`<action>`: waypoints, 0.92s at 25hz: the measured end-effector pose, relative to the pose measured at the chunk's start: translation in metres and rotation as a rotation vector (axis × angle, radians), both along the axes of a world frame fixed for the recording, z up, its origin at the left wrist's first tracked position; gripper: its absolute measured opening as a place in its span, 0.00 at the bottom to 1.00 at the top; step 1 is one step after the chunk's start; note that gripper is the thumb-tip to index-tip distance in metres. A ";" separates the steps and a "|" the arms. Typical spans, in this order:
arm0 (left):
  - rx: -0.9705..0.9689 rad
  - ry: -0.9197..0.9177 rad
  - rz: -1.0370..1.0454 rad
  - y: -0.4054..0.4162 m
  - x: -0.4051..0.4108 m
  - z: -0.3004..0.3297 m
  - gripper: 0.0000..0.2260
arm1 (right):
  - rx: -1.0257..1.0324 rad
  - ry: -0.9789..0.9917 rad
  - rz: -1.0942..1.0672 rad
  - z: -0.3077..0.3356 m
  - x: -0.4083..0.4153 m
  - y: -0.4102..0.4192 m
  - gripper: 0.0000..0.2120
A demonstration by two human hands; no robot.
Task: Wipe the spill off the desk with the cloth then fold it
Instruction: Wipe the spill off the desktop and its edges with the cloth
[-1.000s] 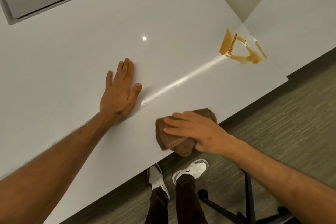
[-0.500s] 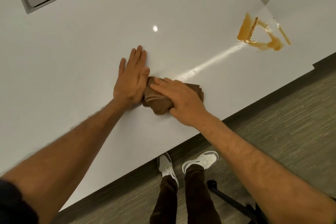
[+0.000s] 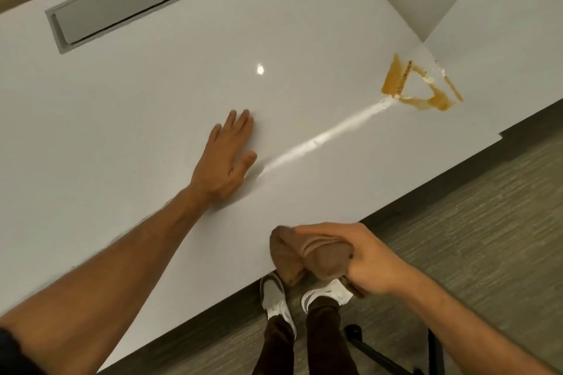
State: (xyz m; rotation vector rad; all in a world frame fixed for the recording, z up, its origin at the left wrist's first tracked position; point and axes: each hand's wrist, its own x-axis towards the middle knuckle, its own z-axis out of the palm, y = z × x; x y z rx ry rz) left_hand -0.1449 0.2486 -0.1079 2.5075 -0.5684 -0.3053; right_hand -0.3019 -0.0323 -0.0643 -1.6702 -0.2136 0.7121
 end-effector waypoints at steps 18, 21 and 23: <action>0.187 -0.057 -0.006 -0.138 0.057 -0.017 0.35 | -1.089 -0.288 -0.851 -0.034 0.135 -0.172 0.37; 0.219 -0.072 -0.006 -0.139 0.057 -0.015 0.36 | -1.106 -0.347 -0.838 -0.041 0.140 -0.176 0.41; 0.229 -0.085 0.004 -0.140 0.057 -0.015 0.36 | -1.096 -0.404 -0.787 -0.045 0.143 -0.180 0.40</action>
